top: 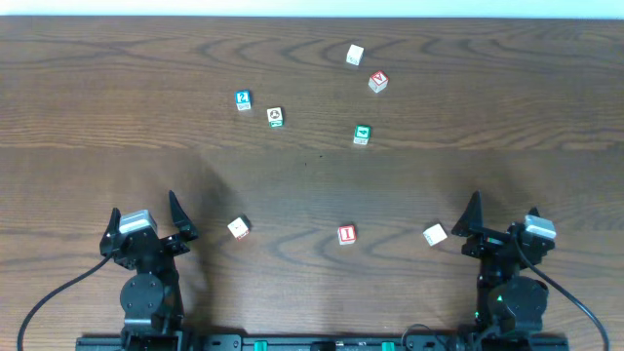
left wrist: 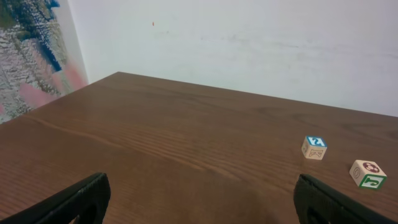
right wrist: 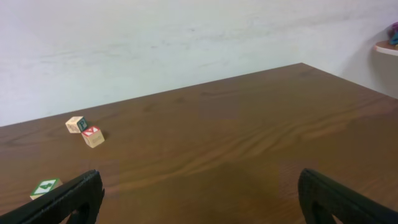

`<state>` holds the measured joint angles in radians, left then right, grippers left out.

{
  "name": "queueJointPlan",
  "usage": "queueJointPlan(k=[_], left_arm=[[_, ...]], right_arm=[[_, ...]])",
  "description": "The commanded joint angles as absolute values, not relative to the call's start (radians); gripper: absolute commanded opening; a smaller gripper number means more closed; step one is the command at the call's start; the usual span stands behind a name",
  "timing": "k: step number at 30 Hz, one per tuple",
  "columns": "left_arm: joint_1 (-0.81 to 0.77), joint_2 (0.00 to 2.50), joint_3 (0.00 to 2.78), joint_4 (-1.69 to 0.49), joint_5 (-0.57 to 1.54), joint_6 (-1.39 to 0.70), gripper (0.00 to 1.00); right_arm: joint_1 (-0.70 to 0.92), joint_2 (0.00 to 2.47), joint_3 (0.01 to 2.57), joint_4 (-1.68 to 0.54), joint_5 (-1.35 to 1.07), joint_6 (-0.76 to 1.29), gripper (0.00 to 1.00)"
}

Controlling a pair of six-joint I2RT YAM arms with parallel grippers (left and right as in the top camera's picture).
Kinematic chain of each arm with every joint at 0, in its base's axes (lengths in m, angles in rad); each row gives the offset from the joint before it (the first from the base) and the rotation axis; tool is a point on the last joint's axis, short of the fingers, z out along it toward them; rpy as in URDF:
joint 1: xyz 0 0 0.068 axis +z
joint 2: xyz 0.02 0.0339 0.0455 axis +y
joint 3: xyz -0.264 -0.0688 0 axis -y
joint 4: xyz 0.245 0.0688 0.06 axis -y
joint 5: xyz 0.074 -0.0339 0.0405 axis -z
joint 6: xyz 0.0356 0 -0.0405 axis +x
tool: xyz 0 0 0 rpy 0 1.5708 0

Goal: Spell out Ai2

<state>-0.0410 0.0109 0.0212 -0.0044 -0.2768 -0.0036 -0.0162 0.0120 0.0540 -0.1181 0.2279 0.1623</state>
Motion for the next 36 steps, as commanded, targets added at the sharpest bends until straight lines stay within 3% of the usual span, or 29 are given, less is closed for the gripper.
queueJointPlan(k=[1, 30, 36], left_arm=[[-0.042, 0.004, 0.005, -0.050, -0.295, -0.014, 0.96], [-0.041, 0.004, 0.005, -0.024, -0.297, -0.014, 0.95], [-0.042, 0.004, 0.013, 0.167, -0.079, -0.043, 0.96]], right_arm=[[-0.028, 0.006, 0.037, -0.123, 0.231, 0.148, 0.99], [-0.028, 0.006, 0.037, -0.123, 0.231, 0.148, 0.99], [-0.028, 0.006, 0.037, -0.123, 0.231, 0.148, 0.99]])
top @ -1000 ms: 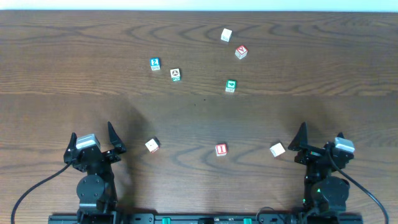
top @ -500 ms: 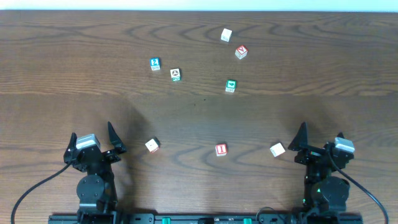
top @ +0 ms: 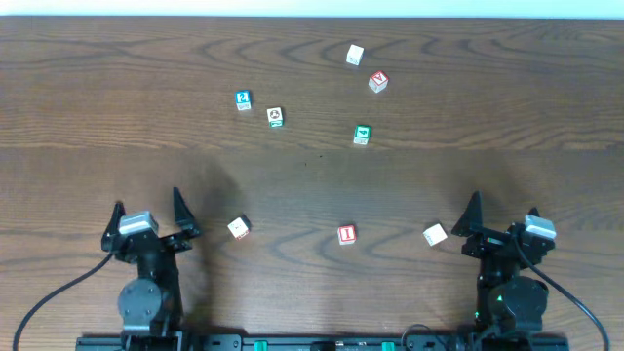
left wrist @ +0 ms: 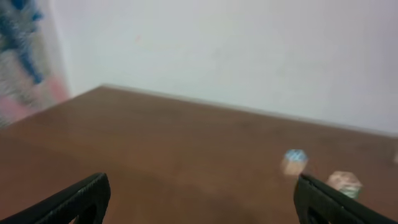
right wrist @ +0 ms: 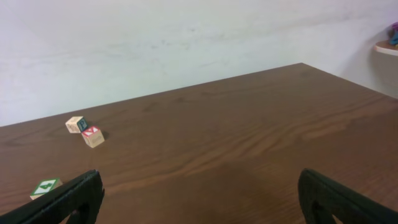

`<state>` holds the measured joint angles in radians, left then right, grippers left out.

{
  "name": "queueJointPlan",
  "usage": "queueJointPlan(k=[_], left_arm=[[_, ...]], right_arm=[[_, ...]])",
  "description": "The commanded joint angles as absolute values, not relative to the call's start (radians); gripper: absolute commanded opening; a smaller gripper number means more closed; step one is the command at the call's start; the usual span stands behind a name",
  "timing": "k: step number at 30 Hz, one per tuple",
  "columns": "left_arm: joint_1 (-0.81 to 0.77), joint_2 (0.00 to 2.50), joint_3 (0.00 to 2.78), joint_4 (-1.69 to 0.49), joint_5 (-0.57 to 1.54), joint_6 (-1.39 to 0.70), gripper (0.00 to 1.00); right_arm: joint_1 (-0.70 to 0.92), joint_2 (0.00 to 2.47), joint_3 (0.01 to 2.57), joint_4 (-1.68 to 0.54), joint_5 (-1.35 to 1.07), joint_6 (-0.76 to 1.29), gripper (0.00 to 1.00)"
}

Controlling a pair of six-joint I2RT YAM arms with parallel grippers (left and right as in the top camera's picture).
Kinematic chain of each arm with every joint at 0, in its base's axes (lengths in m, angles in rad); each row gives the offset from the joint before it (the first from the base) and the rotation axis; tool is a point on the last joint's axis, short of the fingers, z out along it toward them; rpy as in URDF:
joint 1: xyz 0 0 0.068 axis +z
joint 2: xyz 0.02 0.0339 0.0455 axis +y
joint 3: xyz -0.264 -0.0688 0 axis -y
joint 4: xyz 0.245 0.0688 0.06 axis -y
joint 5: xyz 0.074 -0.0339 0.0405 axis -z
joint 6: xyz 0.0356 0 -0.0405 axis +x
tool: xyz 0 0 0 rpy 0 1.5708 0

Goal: Spell out Ai2

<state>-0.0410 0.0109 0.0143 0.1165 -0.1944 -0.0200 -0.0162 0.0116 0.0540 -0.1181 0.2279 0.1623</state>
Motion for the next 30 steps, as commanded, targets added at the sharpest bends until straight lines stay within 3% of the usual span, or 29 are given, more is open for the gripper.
queueJointPlan(k=[1, 6, 12, 18, 25, 30], left_arm=[[-0.042, 0.004, 0.023, 0.197, -0.060, -0.055, 0.96], [-0.042, 0.004, 0.167, 0.184, -0.056, -0.065, 0.95], [-0.041, 0.047, 0.494, 0.012, -0.059, -0.003, 0.95], [-0.041, 0.255, 0.873, -0.216, -0.005, 0.004, 0.95], [-0.041, 0.619, 1.306, -0.518, 0.093, 0.049, 0.95], [-0.042, 0.928, 1.639, -0.767, 0.152, 0.064, 0.95]], right_arm=[[-0.028, 0.006, 0.037, -0.123, 0.231, 0.148, 0.99], [-0.028, 0.006, 0.037, -0.123, 0.231, 0.148, 0.99], [-0.028, 0.006, 0.037, -0.112, 0.290, 0.118, 0.99], [-0.027, 0.006, 0.103, -0.089, 0.022, 0.192, 0.99], [-0.027, 0.078, 0.412, -0.195, 0.028, 0.195, 0.99], [-0.027, 0.373, 0.774, -0.420, 0.028, 0.193, 0.99]])
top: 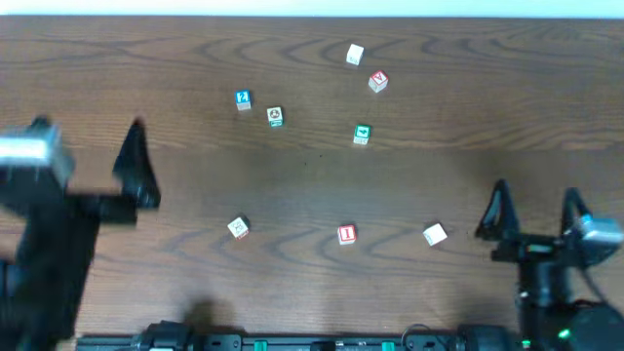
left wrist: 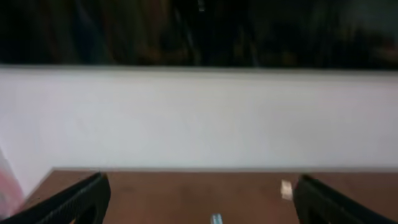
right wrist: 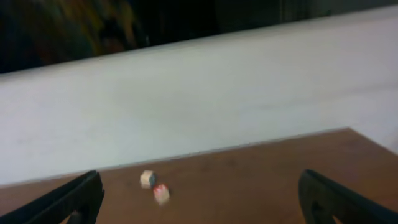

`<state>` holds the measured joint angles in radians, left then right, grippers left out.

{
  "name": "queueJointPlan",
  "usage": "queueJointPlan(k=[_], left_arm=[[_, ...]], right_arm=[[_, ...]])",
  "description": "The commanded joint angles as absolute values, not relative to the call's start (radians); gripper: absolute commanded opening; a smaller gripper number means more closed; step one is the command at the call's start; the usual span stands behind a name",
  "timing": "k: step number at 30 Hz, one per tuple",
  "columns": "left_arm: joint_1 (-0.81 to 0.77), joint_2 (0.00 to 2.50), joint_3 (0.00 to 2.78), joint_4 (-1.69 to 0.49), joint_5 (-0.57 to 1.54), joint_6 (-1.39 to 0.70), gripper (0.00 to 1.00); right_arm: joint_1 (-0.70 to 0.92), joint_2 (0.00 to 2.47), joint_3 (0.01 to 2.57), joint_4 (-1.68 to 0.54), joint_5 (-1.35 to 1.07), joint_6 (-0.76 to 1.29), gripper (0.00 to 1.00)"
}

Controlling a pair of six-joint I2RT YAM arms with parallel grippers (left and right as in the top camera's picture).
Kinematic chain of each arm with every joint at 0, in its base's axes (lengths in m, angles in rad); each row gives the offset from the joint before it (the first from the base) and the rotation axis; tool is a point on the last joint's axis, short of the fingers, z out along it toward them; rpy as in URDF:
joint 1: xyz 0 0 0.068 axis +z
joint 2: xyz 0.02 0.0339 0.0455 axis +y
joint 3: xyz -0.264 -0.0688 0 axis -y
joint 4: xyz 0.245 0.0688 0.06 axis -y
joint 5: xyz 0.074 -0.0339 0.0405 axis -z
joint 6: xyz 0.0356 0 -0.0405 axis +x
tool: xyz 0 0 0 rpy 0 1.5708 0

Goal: Spell out Ai2
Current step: 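Raise both arms and move the right gripper toward the red 'I' block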

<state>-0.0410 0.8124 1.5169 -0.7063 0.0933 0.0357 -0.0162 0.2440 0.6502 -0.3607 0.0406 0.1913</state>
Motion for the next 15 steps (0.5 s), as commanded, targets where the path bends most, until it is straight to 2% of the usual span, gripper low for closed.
queueJointPlan(k=[1, 5, 8, 13, 15], left_arm=[[-0.042, 0.985, 1.707, -0.828, 0.155, 0.064, 0.95], [-0.042, 1.183, 1.912, -1.058, 0.147, 0.064, 0.95], [-0.051, 1.298, 1.948, -1.175, 0.150, 0.064, 0.95], [-0.066, 1.490, 1.946, -1.258, 0.175, 0.050, 0.95], [-0.066, 1.583, 1.946, -1.312, 0.248, 0.007, 0.96]], right_arm=[[-0.027, 0.460, 0.865, -0.487, 0.025, 0.193, 0.99], [-0.025, 0.778, 1.165, -0.750, -0.011, 0.193, 0.99], [-0.025, 0.982, 1.319, -0.913, -0.110, 0.193, 0.99], [-0.025, 1.232, 1.382, -0.958, -0.269, 0.220, 0.99], [-0.025, 1.336, 1.381, -1.005, -0.344, 0.174, 0.77]])
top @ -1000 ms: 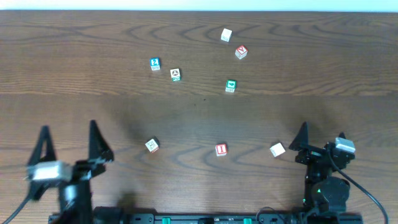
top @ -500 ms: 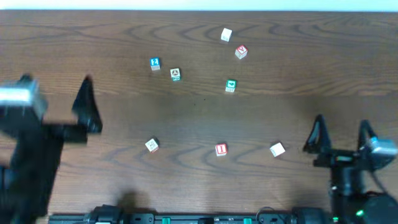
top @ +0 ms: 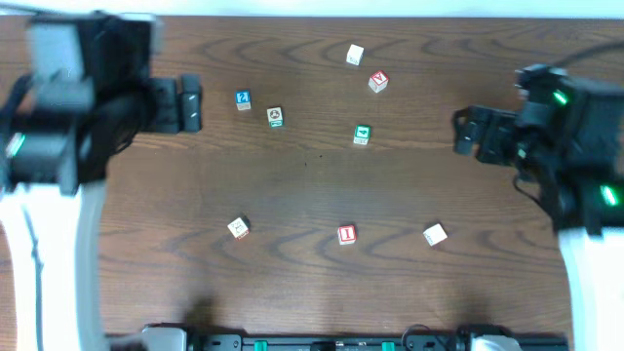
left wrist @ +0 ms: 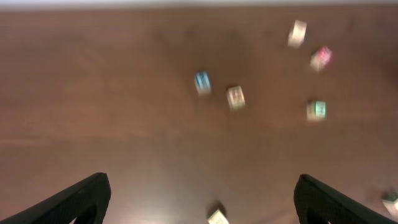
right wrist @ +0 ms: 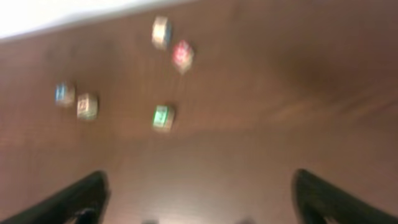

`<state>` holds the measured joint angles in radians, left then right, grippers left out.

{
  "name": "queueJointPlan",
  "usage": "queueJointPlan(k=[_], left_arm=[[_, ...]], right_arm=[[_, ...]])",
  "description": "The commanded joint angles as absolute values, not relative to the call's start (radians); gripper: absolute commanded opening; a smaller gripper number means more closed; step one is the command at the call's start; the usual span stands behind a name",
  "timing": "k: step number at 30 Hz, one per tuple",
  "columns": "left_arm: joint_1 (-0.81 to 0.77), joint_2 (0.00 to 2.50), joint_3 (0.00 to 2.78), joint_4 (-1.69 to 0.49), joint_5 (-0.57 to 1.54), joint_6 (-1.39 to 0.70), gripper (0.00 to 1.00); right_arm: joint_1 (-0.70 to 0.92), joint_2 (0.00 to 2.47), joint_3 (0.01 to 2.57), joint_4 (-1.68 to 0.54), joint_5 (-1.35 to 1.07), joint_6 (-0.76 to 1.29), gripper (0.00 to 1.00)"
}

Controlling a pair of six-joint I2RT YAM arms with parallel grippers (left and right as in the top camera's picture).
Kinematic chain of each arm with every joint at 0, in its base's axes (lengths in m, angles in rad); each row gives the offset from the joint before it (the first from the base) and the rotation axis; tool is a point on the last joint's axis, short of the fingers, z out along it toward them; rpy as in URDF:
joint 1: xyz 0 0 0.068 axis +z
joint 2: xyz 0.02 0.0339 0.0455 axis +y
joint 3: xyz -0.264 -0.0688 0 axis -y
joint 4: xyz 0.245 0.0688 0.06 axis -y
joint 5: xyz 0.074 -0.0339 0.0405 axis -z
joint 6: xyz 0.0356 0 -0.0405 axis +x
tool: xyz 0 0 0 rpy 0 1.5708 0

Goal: Spell out Ai2
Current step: 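Raise both arms and move the right gripper toward the red 'I' block, then lower the right gripper and grasp the red 'I' block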

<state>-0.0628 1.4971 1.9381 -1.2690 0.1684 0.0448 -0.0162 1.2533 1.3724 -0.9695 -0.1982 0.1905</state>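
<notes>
Several small letter blocks lie scattered on the brown table (top: 312, 185). At the back are a blue one (top: 243, 99), a green-marked one (top: 275, 117), a green one (top: 362, 135), a red one (top: 378, 82) and a white one (top: 355, 55). Nearer the front lie a pale block (top: 238, 228), a red block (top: 346, 234) and a white block (top: 435, 234). My left gripper (left wrist: 200, 202) hangs high over the left side, open and empty. My right gripper (right wrist: 200, 199) hangs high on the right, also open and empty. Both wrist views are blurred.
The table's far edge meets a white wall (top: 312, 8). The left arm's white link (top: 58, 253) and the right arm's link (top: 590, 283) hang over the table's side margins.
Both arms have risen and reached further over the table. The wrist cameras, which faced the wall, now look down at the blocks. No block has moved.
Both arms first rested low at the front edge with open grippers, looking across the table. Then the left arm had begun tilting. Then both were lifted. Now both hang high over the table, open, with the blocks unmoved.
</notes>
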Motion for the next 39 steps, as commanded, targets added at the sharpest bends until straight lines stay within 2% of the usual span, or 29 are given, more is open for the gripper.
queueJointPlan(k=[1, 2, 6, 8, 15, 19, 28, 32, 39], left_arm=[[-0.066, 1.617, 1.946, -1.332, 0.270, 0.008, 0.95], [-0.066, 1.654, 1.946, -1.354, 0.279, 0.008, 0.95], [-0.080, 1.758, 1.942, -1.434, 0.332, 0.025, 0.96], [-0.112, 1.772, 1.924, -1.424, 0.273, 0.013, 0.96], [-0.324, 1.741, 1.840, -1.367, -0.189, -0.226, 0.95], [-0.419, 1.676, 1.745, -1.346, -0.213, -0.224, 0.95], [-0.426, 1.523, 1.468, -1.306, -0.247, -0.284, 0.95], [-0.426, 1.492, 1.454, -1.311, -0.273, -0.346, 0.95], [-0.426, 1.465, 1.454, -1.299, -0.273, -0.340, 0.95]], right_arm=[[-0.025, 1.374, 1.381, -1.045, -0.359, 0.160, 0.79], [-0.023, 1.407, 1.381, -1.091, -0.348, 0.176, 0.90], [0.030, 1.422, 1.370, -1.185, -0.142, 0.263, 0.96], [0.077, 1.398, 1.369, -1.205, -0.074, 0.311, 0.99], [0.311, 1.299, 1.321, -1.266, 0.143, 0.488, 0.99], [0.447, 1.268, 1.226, -1.252, 0.196, 0.555, 0.99], [0.607, 1.273, 0.976, -1.047, 0.135, 0.660, 0.97], [0.672, 1.331, 0.950, -1.011, 0.159, 0.739, 0.94], [0.727, 1.516, 0.950, -0.955, 0.132, 0.774, 0.94]])
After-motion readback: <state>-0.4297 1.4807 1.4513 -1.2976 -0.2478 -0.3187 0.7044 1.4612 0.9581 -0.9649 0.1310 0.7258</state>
